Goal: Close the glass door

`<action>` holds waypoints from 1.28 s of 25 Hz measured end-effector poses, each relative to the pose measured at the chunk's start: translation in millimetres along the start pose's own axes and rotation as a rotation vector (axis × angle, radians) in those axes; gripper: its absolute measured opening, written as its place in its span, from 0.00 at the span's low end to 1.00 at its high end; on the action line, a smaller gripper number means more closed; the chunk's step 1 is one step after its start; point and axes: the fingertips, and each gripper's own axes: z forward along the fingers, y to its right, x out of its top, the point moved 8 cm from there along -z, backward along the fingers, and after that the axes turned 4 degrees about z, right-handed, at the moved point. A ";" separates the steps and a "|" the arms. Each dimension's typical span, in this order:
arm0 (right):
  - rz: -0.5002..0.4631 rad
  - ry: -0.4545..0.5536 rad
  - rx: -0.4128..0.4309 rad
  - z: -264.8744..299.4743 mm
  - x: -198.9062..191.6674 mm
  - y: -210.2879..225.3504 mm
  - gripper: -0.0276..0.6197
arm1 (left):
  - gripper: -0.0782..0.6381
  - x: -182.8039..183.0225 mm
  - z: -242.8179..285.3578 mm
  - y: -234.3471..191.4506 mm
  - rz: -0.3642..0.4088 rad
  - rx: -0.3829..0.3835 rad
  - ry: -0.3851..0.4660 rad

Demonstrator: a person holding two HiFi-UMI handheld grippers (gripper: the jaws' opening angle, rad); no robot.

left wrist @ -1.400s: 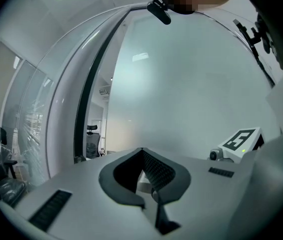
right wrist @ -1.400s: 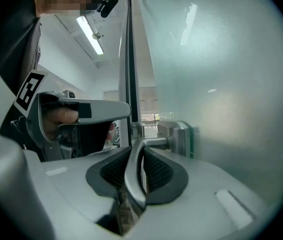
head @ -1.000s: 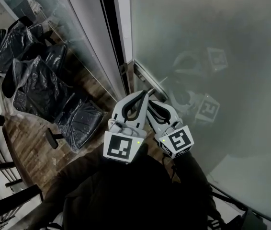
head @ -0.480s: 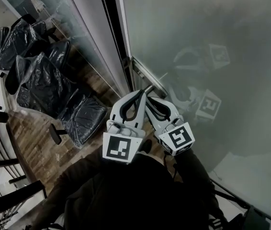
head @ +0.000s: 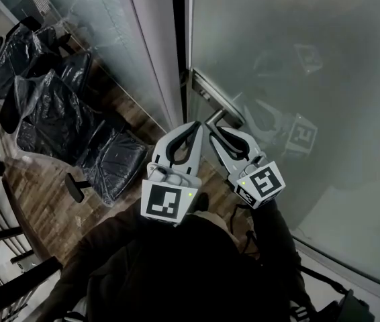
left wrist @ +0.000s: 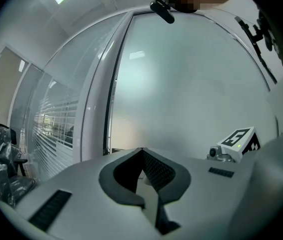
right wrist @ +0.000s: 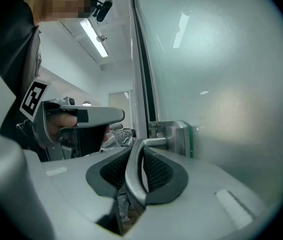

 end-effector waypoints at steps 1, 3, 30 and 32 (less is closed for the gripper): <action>0.000 -0.002 0.002 0.3 -0.8 -1.0 0.15 | 0.10 0.7 -0.1 1.1 0.001 -0.002 0.006; 0.006 -0.008 0.005 -1.1 -1.7 -2.5 0.15 | 0.10 4.4 0.4 5.4 0.010 -0.007 0.014; 0.030 -0.020 0.038 -3.8 5.4 -21.8 0.15 | 0.10 26.1 -5.5 7.9 0.028 0.051 0.038; 0.028 -0.019 0.040 -3.4 4.9 -21.8 0.15 | 0.10 26.4 -6.1 7.6 0.026 0.055 0.038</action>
